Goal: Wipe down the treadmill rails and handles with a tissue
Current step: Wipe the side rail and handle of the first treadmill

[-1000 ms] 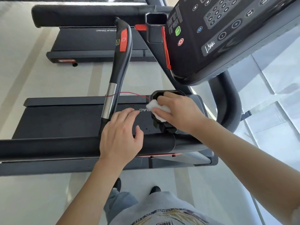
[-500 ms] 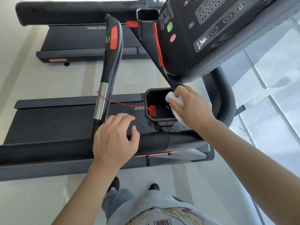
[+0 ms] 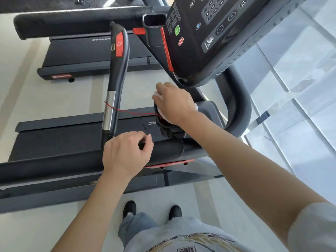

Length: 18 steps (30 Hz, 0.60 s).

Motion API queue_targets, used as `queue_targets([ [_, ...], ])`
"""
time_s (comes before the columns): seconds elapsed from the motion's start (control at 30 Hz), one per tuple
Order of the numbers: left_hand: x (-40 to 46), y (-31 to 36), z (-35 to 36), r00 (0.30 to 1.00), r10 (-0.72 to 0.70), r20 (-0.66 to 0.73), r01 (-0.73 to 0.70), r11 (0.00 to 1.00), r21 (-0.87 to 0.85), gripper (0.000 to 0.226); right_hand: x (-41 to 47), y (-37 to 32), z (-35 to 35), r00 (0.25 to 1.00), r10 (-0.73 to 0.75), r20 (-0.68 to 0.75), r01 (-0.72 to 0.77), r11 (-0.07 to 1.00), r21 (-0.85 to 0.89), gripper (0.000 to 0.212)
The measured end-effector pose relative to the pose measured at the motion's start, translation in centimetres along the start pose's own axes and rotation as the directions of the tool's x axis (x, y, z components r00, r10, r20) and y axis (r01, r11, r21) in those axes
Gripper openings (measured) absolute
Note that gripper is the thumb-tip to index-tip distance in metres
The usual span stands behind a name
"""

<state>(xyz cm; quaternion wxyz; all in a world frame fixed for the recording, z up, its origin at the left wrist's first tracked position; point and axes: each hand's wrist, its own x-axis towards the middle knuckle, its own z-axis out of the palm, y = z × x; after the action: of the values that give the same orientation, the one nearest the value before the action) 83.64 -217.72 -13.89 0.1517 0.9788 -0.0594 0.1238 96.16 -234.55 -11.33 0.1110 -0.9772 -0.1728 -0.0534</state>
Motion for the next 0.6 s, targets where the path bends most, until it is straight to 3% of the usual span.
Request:
queue_targets([
  [0.07, -0.1, -0.2, -0.1, 1.000, 0.005, 0.014, -0.005, 1.000, 0.011, 0.043, -1.0, 0.2, -0.9, 0.999, -0.037, 0.029, 0.034, 0.994, 0.101, 0.025],
  [0.17, -0.2, -0.6, -0.2, 0.999, 0.025, 0.036, -0.025, 1.000, -0.004, 0.045, -3.4, 1.3, -2.3, 0.989, -0.098, 0.111, 0.093, 0.994, 0.053, 0.029],
  [0.23, -0.2, -0.7, -0.2, 0.999, 0.036, 0.032, -0.036, 0.999, -0.010, 0.045, -5.3, 2.9, -2.7, 0.990, -0.061, 0.129, 0.057, 0.998, 0.033, 0.033],
  [0.33, -0.1, -0.5, -0.1, 0.999, 0.047, -0.010, -0.047, 0.999, 0.003, 0.044, -8.5, 5.0, -2.6, 1.000, 0.031, 0.004, -0.031, 0.982, 0.184, 0.033],
  [0.47, 0.1, -0.6, 0.0, 0.997, 0.075, -0.028, -0.074, 0.997, 0.014, 0.043, -6.9, 5.1, -0.9, 0.988, 0.118, -0.098, -0.103, 0.984, 0.146, 0.033],
  [0.6, 0.0, -0.8, 0.0, 0.997, 0.073, -0.040, -0.073, 0.997, 0.013, 0.043, -4.3, 4.5, -0.9, 0.969, 0.232, -0.083, -0.217, 0.964, 0.154, 0.034],
])
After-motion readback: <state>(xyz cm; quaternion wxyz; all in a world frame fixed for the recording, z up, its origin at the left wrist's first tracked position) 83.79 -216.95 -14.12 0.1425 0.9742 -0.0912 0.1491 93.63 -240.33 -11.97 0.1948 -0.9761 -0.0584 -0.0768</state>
